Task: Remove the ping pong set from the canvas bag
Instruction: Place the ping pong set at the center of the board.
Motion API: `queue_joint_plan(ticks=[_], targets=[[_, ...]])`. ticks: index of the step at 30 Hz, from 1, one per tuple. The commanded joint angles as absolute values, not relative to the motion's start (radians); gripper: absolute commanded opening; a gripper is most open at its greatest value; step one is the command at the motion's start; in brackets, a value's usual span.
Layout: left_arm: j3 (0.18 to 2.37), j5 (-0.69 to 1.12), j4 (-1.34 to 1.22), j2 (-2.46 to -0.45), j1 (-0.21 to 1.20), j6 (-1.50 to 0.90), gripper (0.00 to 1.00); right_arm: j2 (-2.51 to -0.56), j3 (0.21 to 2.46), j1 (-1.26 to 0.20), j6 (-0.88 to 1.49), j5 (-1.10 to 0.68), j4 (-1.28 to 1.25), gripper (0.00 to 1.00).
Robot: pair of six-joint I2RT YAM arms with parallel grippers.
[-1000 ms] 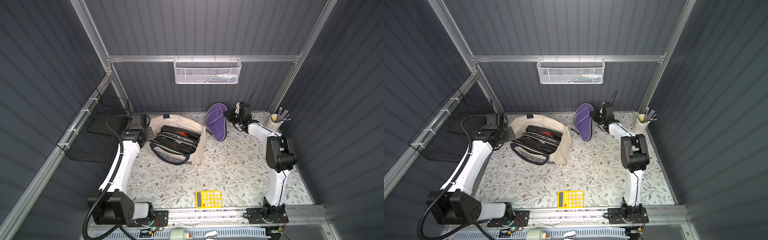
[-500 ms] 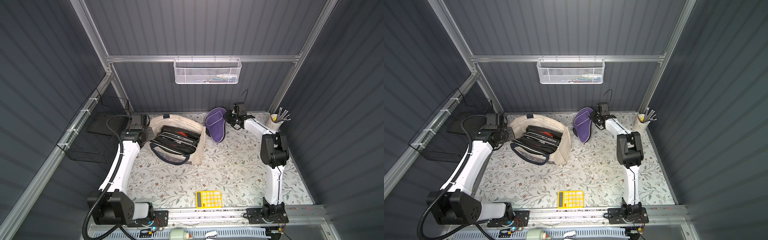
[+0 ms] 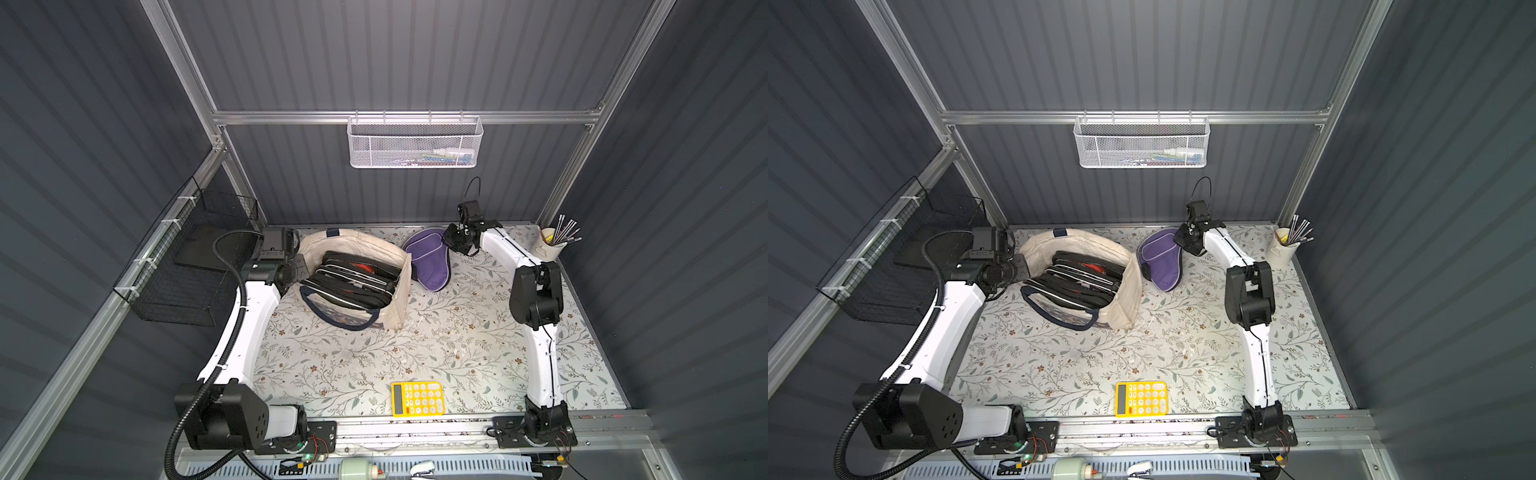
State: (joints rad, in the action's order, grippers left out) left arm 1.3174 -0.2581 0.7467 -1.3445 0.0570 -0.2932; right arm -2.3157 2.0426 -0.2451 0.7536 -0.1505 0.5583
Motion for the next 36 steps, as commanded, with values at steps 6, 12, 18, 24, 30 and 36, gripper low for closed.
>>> queue_joint_plan(ticks=[6,12,18,24,30,36], targets=[[1.314,-0.262,0.715,-1.299,0.043,-0.303,0.0,-2.429,2.26,-0.251,0.68,-0.204,0.774,0.0],[1.315,-0.256,0.711,-1.298,0.043,-0.307,0.0,-2.442,2.243,-0.241,0.749,-0.244,0.726,0.0],[1.313,-0.253,0.709,-1.298,0.043,-0.306,0.0,-2.396,2.138,-0.235,0.872,-0.248,0.551,0.0],[1.309,-0.245,0.704,-1.301,0.043,-0.31,0.0,-2.434,2.146,-0.228,0.949,-0.278,0.461,0.0],[1.301,-0.245,0.7,-1.301,0.043,-0.309,0.0,-2.481,2.197,-0.227,0.961,-0.276,0.459,0.0],[1.295,-0.242,0.694,-1.302,0.043,-0.311,0.0,-2.515,2.212,-0.222,0.978,-0.288,0.455,0.0]])
